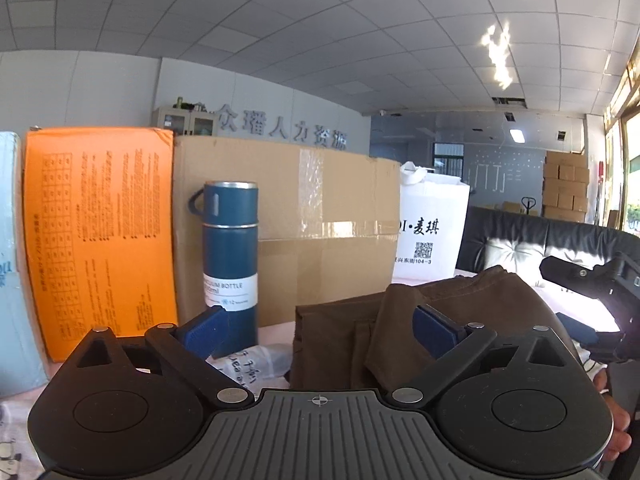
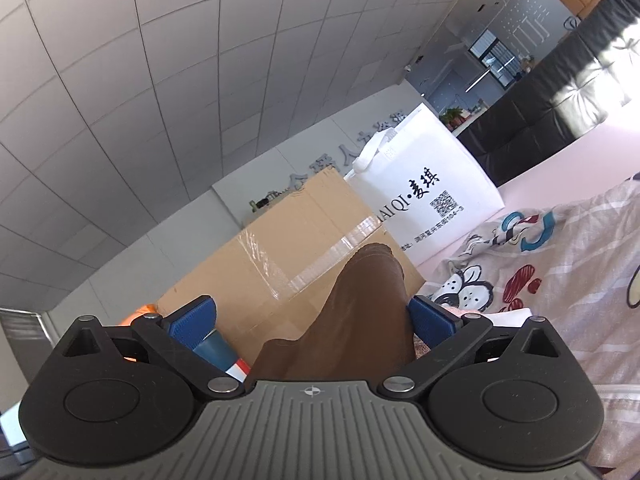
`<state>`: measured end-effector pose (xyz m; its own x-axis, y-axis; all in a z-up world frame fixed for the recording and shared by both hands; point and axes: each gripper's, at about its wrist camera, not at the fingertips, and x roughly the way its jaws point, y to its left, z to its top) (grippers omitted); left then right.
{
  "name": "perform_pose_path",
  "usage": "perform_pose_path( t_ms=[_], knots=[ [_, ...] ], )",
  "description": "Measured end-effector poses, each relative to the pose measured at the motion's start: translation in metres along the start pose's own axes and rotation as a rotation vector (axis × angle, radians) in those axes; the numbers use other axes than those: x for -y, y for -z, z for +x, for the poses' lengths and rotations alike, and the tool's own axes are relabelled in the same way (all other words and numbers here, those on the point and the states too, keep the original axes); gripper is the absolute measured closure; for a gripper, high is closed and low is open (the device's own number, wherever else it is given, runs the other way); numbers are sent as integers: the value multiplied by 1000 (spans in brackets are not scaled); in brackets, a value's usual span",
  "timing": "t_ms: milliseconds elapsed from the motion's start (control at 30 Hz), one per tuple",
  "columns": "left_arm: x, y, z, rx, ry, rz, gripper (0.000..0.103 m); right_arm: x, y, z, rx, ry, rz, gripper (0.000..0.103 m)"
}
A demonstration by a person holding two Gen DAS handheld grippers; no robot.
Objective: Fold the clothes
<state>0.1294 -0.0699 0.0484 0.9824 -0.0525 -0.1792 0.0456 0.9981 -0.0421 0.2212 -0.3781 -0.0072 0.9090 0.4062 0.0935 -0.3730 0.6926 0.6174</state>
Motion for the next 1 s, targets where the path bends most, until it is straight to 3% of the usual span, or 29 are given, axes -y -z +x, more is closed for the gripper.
perform_pose_path(
  t_ms=[167, 300, 467, 600, 833, 1000],
  knots=[
    [-16, 1, -38, 33, 1, 19, 0, -50, 5, -26, 70, 35, -118, 0],
    [-30, 6, -60, 39, 24, 18, 0, -95, 19, -54, 121, 125, -108, 0],
    [-52, 14, -83, 60, 53, -1, 0, -151, 55, -79, 64, 250, -138, 0],
    [-70, 27, -96, 91, 39, -42, 0, -185, 91, -79, 36, 337, -251, 0],
    [-83, 54, -101, 146, 38, -62, 0, -207, 139, -48, 84, 508, -499, 0],
    [-75, 62, -100, 157, 51, 46, 0, -206, 158, -35, 112, 573, -654, 0]
  ],
)
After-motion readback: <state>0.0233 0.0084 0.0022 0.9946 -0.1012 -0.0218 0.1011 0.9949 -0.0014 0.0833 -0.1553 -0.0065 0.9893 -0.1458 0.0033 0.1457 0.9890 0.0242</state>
